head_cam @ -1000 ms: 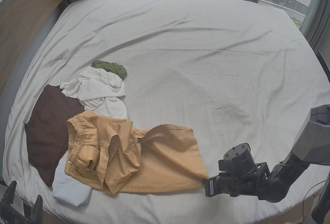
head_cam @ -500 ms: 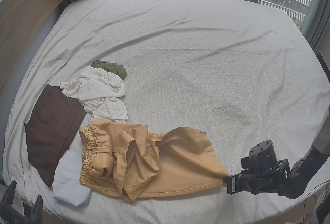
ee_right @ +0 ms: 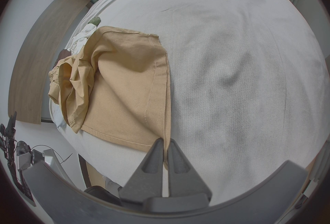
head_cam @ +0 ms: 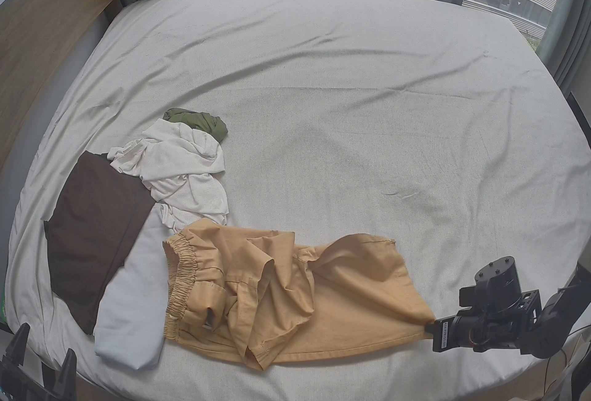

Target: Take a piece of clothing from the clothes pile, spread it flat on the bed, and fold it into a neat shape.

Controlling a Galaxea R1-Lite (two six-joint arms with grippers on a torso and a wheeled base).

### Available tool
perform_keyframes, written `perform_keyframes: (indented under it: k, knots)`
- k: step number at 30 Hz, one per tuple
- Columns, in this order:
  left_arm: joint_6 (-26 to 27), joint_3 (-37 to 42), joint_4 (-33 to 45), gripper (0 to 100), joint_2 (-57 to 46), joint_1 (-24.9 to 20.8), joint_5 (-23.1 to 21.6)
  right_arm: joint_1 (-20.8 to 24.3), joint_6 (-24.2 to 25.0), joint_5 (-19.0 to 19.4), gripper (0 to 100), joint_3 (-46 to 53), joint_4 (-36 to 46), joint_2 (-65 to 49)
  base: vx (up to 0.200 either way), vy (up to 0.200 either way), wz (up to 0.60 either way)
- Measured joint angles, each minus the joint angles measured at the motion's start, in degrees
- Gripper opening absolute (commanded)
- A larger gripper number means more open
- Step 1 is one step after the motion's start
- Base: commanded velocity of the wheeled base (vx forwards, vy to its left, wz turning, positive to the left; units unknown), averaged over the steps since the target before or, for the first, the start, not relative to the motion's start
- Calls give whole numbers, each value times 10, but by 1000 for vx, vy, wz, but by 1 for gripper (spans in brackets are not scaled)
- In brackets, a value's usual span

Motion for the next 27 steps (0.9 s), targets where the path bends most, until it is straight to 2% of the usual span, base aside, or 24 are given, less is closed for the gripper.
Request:
perform_keyframes:
  k: [12, 27]
  knots:
    - [0, 0, 0, 100, 0, 0, -1, -47, -15, 12, 0, 79, -68, -1, 0, 0, 0]
    - [0, 0, 0, 100, 0, 0, -1, -82, -19, 14, 0, 88, -43, -4, 0, 0, 0]
